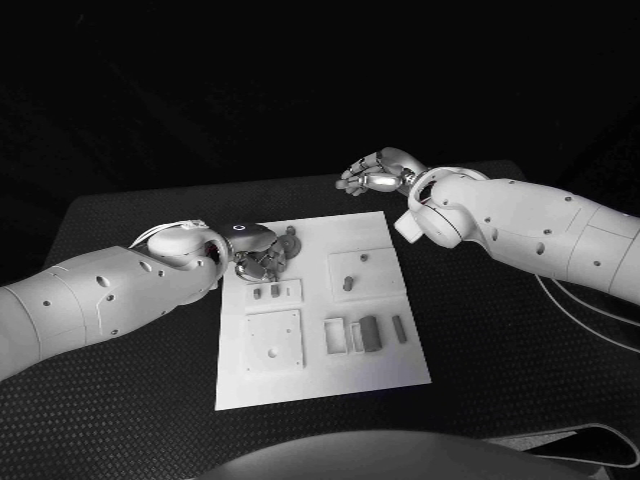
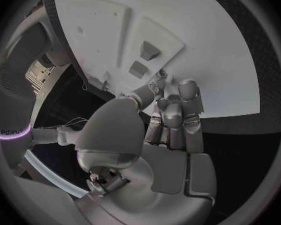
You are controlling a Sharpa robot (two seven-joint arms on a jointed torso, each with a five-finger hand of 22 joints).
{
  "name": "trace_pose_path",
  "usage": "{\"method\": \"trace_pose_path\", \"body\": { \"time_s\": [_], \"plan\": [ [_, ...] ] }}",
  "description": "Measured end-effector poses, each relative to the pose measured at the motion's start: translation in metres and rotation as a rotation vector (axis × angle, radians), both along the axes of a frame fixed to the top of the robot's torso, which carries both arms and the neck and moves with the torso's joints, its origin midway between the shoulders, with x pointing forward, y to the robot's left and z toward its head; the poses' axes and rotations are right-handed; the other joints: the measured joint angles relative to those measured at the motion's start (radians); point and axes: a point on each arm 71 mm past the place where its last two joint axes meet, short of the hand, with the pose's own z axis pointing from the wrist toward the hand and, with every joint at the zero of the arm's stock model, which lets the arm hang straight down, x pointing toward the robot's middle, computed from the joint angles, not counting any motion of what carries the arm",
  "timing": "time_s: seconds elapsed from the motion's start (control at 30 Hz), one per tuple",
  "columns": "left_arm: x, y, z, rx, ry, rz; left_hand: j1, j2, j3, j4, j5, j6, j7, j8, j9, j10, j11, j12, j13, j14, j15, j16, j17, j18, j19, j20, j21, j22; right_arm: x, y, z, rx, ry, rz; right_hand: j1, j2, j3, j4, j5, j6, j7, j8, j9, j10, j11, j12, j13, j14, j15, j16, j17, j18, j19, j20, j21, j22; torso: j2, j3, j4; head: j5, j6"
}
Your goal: Assemble the parts on the task board
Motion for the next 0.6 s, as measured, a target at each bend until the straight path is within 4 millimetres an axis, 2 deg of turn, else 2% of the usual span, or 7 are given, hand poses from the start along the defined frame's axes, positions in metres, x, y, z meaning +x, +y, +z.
{"method": "trace_pose_path", "body": {
  "time_s": [0.4, 0.6],
  "plan": [
    [-0.0027, 0.0091, -0.0015, 0.002, 0.014, 0.01, 0.009, -0.009, 0.001, 0.001, -0.005, -0.008, 0.001, 0.0, -0.002, -0.002, 0.002, 0.0, 0.0, 0.0, 0.0, 0.0, 0.001, 0.0, -0.005, -0.002, 0.0, 0.0, -0.0002, -0.0003, -0.0007, 0.0, 0.001, 0.0, 0.0, 0.0, 0.0, 0.0, 0.0, 0.0, 0.0, 0.0, -0.001, 0.0, 0.0, 0.0, 0.0, 0.0, 0.0, 0.0, 0.0, 0.0, 0.0, 0.0, 0.0, 0.001, 0.0, 0.0007, 0.0, -0.001, -0.001],
    [-0.0038, 0.01, -0.0023, -0.003, 0.028, 0.014, 0.005, -0.005, -0.005, 0.001, -0.005, -0.01, 0.001, 0.0, -0.003, -0.004, 0.003, 0.0, -0.001, 0.0, 0.0, 0.0, 0.001, 0.0, -0.006, -0.002, 0.0, 0.0, -0.0006, -0.0004, -0.0016, 0.0, 0.003, 0.0, 0.0, 0.0, 0.0, 0.0, 0.0, 0.0, 0.0, 0.0, -0.001, 0.0, 0.0, 0.0, -0.001, 0.0, 0.0, 0.0, 0.0, 0.0, 0.0, 0.0, 0.0, 0.001, 0.001, 0.0013, -0.0003, -0.001, -0.002]
  ]
}}
